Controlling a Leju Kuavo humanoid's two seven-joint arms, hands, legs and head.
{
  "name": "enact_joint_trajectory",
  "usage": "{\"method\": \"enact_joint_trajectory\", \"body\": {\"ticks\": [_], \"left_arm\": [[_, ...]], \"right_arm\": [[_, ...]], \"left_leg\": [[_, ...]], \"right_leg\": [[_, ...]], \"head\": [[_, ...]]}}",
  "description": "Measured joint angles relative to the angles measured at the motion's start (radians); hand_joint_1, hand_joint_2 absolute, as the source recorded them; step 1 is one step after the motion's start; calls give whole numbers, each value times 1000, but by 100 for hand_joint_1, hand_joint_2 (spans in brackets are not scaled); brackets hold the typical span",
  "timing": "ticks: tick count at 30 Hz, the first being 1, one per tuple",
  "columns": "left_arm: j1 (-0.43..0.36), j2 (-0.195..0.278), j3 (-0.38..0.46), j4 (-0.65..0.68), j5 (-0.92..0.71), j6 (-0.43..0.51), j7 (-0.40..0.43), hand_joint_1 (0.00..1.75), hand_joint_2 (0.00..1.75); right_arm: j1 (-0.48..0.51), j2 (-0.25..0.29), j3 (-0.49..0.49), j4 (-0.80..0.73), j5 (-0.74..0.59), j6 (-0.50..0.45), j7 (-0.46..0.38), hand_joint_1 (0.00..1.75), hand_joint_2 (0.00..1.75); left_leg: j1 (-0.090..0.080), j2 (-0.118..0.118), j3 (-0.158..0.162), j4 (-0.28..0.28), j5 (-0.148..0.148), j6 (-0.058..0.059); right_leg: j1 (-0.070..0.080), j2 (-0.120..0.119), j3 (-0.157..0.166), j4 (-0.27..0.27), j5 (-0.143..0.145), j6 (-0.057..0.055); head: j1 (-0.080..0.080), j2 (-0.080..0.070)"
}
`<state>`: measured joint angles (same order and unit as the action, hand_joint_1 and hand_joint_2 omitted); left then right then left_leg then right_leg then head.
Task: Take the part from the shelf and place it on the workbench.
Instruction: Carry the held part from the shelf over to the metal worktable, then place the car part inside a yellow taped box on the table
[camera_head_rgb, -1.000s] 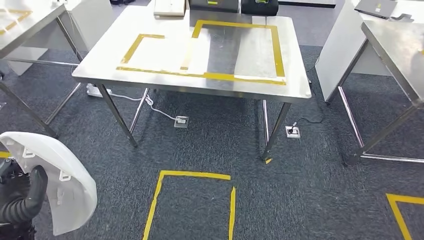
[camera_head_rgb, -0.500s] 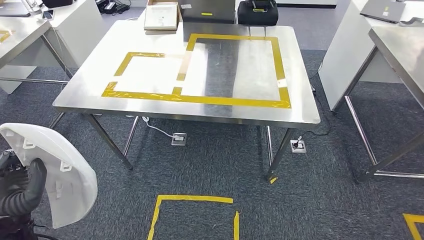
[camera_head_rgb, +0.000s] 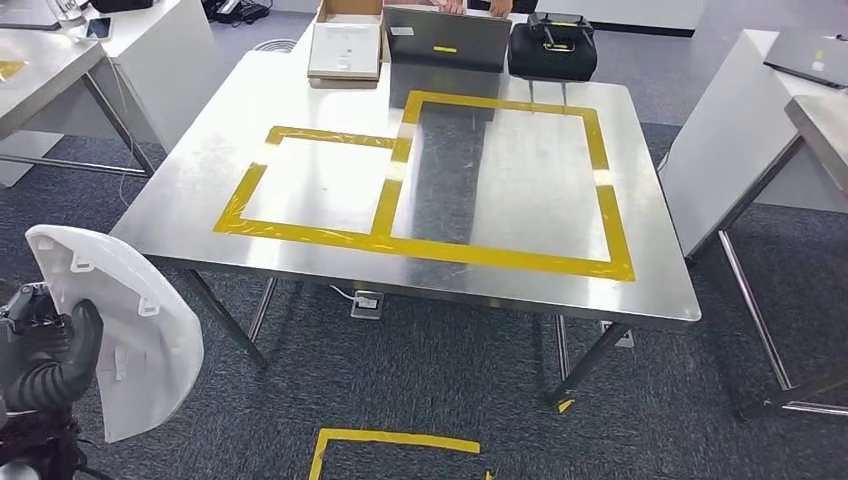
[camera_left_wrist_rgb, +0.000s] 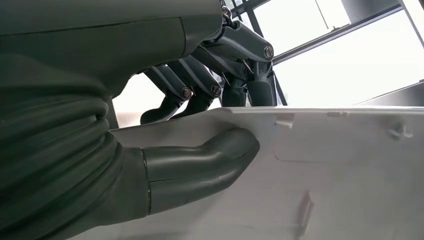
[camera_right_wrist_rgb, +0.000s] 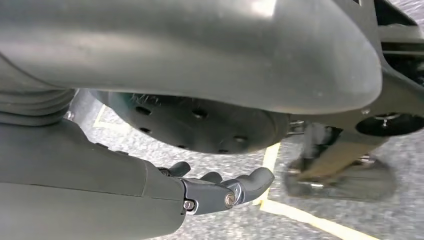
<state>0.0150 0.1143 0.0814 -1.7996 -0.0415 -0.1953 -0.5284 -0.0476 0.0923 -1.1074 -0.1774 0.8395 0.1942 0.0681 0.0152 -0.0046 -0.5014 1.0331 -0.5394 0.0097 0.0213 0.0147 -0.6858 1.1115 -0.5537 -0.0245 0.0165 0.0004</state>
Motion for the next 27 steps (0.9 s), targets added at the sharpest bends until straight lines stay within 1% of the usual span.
{"method": "enact_joint_trajectory", "body": {"ticks": [1,2,3,5,6,7,8,9,10,11,12,13,14,15,16,17,18,19,21,22,23,24,27], "left_arm": [[-5,-2,-5,8,-2,1,3,175,175],[-10,-4,-9,14,-4,2,5,175,175],[-14,-6,-14,19,-6,2,7,175,175],[-23,-7,-20,26,-9,2,8,175,175],[-30,-7,-24,30,-11,2,8,175,175],[-36,-7,-27,33,-11,1,9,175,175],[-41,-8,-30,37,-12,1,9,175,175],[-43,-7,-33,41,-13,0,9,175,175],[-44,-7,-34,44,-13,0,9,175,175],[-44,-7,-35,48,-14,-1,10,175,175],[-44,-7,-36,51,-16,-1,10,175,175],[-45,-7,-37,54,-19,-1,10,175,175],[-47,-7,-38,57,-25,0,11,175,175],[-50,-6,-39,61,-33,2,12,175,175],[-53,-6,-41,66,-43,5,14,175,175],[-57,-5,-44,71,-57,11,17,175,175],[-62,-3,-48,77,-74,18,21,175,175],[-71,1,-51,86,-94,28,28,175,175],[-109,15,-55,122,-135,52,44,175,175],[-139,28,-55,156,-157,68,49,175,175],[-175,43,-55,201,-180,87,51,175,175],[-220,61,-55,258,-208,114,48,175,175],[-386,119,-53,489,-322,229,30,175,175]], "right_arm": [[1,-1,-2,0,-1,-2,1,0,0],[1,-2,-3,0,-2,-4,2,0,0],[1,-3,-5,0,-3,-6,3,0,0],[0,-2,-8,0,-5,-9,3,0,0],[-2,-2,-10,0,-8,-10,3,0,0],[-5,-2,-13,0,-9,-11,2,0,0],[-8,-2,-15,0,-11,-11,1,0,0],[-10,-2,-16,0,-11,-11,0,0,0],[-10,-2,-16,0,-11,-11,0,0,0],[-9,-2,-17,0,-11,-11,0,0,0],[-7,-1,-18,0,-11,-11,0,0,0],[-5,-1,-19,0,-11,-11,-1,0,0],[-4,0,-19,0,-10,-11,-1,0,0],[-4,0,-20,0,-9,-11,-1,0,0],[-5,0,-20,0,-9,-10,0,0,0],[-6,-1,-21,0,-8,-10,3,0,0],[-7,-1,-22,0,-9,-8,5,0,0],[-7,-1,-22,0,-9,-6,8,0,0],[-6,-1,-23,0,-10,2,10,0,0],[-6,-1,-23,0,-9,6,9,0,0],[-7,-1,-23,0,-9,10,7,0,0],[-9,-1,-23,0,-9,13,5,0,0],[-12,-1,-23,0,-6,19,3,0,0]], "left_leg": [[0,-3,9,-1,-12,-4],[0,-7,21,-1,-19,-9],[0,-11,32,2,-20,-17],[0,-13,47,14,-25,-25],[0,-11,41,33,-39,-28],[-1,-9,24,67,-64,-30],[0,-8,-3,114,-93,-33],[2,-7,-39,169,-122,-38],[3,-7,-72,214,-138,-44],[5,-6,-95,233,-136,-49],[8,-6,-103,220,-111,-54],[11,-5,-94,172,-65,-60],[14,-7,-77,114,-20,-67],[15,-8,-65,61,4,-69],[14,-8,-57,27,17,-64],[13,-9,-56,16,17,-54],[11,-8,-58,13,17,-44],[12,-7,-58,15,26,-37],[13,-10,-59,14,34,-35],[12,-12,-60,14,34,-32],[11,-13,-60,14,35,-30],[9,-13,-61,14,36,-27],[6,-14,-64,14,38,-19]], "right_leg": [[7,5,3,-41,74,-12],[13,10,9,-66,121,-19],[16,15,18,-78,134,-21],[11,15,49,-99,142,-25],[8,13,62,-105,142,-28],[5,11,73,-109,140,-32],[4,11,77,-109,137,-35],[2,11,78,-108,133,-36],[1,12,79,-107,129,-35],[-1,12,82,-106,124,-33],[-4,13,85,-103,119,-28],[-9,13,90,-99,112,-22],[-13,14,93,-93,105,-15],[-16,16,94,-85,98,-8],[-17,18,92,-79,93,-1],[-16,19,89,-75,90,4],[-14,19,87,-72,89,5],[-12,19,85,-73,90,2],[-9,18,86,-77,93,-13],[-9,18,87,-80,96,-18],[-9,17,89,-84,98,-18],[-10,17,90,-87,101,-16],[-13,16,90,-94,107,-2]], "head": [[0,0],[1,0],[2,0],[3,0],[1,0],[-1,0],[-2,0],[-4,0],[-3,0],[-4,0],[-3,0],[-3,0],[-4,0],[-6,0],[-8,0],[-10,0],[-12,0],[-11,0],[-10,0],[-10,0],[-10,0],[-10,0],[-11,0]]}}
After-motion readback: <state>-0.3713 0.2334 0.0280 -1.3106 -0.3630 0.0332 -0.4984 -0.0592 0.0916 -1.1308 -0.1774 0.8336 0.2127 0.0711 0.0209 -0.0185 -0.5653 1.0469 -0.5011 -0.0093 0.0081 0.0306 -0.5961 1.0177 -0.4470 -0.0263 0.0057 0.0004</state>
